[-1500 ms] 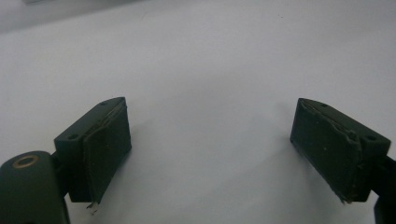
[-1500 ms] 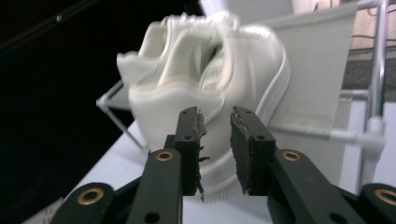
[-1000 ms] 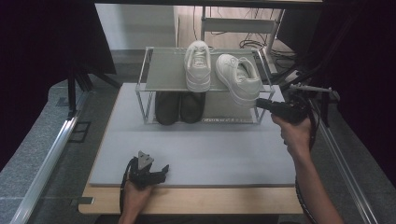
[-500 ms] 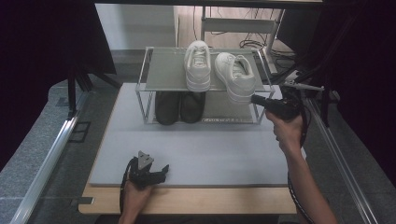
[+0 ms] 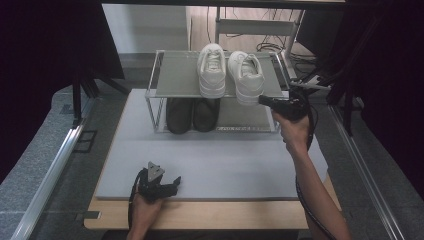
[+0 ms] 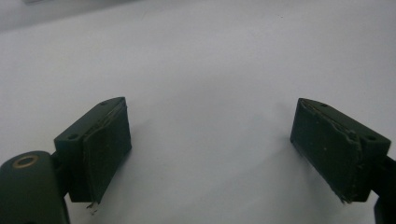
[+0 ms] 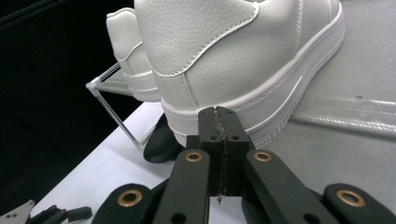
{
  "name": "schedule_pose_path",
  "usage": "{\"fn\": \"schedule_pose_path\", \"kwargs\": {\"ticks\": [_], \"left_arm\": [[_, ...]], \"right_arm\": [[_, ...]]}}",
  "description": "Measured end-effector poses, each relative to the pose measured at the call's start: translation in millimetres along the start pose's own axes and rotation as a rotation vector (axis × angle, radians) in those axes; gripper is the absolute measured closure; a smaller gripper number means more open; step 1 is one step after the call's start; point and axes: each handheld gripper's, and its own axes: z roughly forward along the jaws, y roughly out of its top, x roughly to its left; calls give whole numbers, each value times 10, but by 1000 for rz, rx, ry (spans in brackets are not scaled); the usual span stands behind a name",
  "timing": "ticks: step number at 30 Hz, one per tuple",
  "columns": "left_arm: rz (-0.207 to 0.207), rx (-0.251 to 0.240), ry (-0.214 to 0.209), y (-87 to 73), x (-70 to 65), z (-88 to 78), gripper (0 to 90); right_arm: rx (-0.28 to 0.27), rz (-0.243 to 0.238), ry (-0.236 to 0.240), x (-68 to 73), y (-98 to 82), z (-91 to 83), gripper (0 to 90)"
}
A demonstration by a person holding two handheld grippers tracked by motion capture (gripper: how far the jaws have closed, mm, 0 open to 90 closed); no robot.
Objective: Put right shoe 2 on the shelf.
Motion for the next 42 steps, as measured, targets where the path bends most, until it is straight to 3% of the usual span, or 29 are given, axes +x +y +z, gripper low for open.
{"fn": "schedule_pose_path", "kwargs": {"ticks": [13,22,42], "left_arm": [[0,0,0,0,0,0,121],[-2,-3,-1,0,0,2,121],[-5,-5,-1,0,-4,4,121]], "right_arm": [[-11,-14,-11,15,59,192,899],[-4,-28,7,91,77,316,899],[-14,8,41,72,65,344,899]]}}
